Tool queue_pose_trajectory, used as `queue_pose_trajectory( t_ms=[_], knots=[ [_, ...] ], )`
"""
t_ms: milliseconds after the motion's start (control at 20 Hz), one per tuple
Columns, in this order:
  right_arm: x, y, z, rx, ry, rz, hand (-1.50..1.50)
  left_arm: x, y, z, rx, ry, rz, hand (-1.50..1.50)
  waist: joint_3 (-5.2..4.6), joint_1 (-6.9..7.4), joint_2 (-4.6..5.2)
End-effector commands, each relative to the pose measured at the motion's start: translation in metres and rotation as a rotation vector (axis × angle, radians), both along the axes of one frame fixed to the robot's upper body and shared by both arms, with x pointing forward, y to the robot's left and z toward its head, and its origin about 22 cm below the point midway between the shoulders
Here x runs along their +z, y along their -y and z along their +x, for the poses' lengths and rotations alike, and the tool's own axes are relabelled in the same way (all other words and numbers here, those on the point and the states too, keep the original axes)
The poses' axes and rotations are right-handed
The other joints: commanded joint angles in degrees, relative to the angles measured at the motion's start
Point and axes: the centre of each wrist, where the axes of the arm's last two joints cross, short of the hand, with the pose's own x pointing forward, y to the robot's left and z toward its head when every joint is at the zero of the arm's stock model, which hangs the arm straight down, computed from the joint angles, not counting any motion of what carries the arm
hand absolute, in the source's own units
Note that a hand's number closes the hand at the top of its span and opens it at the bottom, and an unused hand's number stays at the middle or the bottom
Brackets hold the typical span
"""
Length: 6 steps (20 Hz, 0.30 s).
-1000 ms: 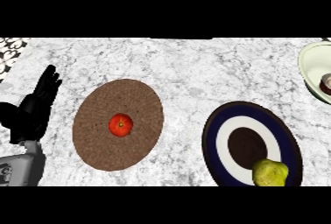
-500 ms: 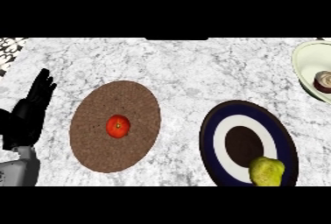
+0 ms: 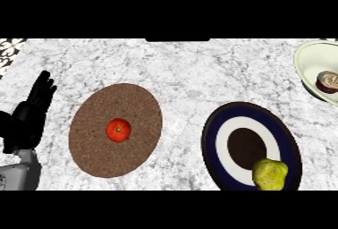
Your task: Pick the cupcake from the plate and place it in the bowl
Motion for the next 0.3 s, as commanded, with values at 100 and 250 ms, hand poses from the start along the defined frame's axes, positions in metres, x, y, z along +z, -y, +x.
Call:
queue_pose_trajectory(
  t_ms=[100,250],
  knots=[
    [0.007,0.017,-0.038,0.066,0.101,0.031,-1.50,-0.003,-0.001,0.001,0.006,-0.001,0.001,0.00,-0.02,0.37,-0.02],
    [-0.011,0.015,-0.046,0.071,0.134,0.028,-1.50,-0.006,0.009,0.000,-0.006,0.014,0.006,0.00,-0.06,0.35,-0.07]
  ],
)
